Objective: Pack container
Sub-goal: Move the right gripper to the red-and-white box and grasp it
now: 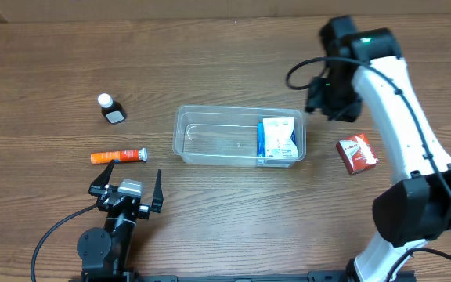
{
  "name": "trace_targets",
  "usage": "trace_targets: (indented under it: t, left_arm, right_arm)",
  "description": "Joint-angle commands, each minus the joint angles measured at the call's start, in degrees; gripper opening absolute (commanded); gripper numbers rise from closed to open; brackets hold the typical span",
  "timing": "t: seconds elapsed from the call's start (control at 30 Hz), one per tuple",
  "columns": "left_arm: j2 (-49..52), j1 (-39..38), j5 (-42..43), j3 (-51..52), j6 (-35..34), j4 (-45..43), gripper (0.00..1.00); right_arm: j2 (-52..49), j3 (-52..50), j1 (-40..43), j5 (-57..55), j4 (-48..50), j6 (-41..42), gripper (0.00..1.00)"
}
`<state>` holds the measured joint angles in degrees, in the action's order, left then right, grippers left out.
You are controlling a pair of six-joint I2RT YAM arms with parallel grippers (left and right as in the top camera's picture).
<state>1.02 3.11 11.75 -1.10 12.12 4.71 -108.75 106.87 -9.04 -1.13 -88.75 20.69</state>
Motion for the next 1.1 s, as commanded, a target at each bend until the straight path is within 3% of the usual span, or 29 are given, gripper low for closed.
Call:
trace_targets:
  t: [0.0,0.13,0.3,0.47,0.73,1.07]
  left_arm:
    - [-0.31,0.2,0.26,0.15,-0.57,-0.09,1.0]
    - [-0.31,0.2,0.26,0.15,-0.57,-0.09,1.0]
    - [-0.31,0.2,0.26,0.15,-0.57,-0.09,1.0]
    - [-0.31,0.2,0.26,0.15,-0.57,-0.09,1.0]
    - [-0.31,0.2,0.26,0.15,-0.57,-0.09,1.0]
    - [-0.31,0.2,0.26,0.15,-0.57,-0.09,1.0]
  right_arm:
    - [0.79,1.38,4.83,-0.96,-0.07,-2.21,0.68]
    - [0.79,-0.11,10.62,-0.98,-0.48,-11.19,0.83]
    - [0.79,-2.99,19.26,-0.66,-0.13,-17.66,0.9]
    - [0.76,-13.49,21.44,-0.63,6.56,-23.67,0.97]
    - [0.72,-25.88,20.57,3.72,16.2,-27.19,1.0]
    - [-1.01,-31.54,18.08,1.03,21.51,-28.02,1.0]
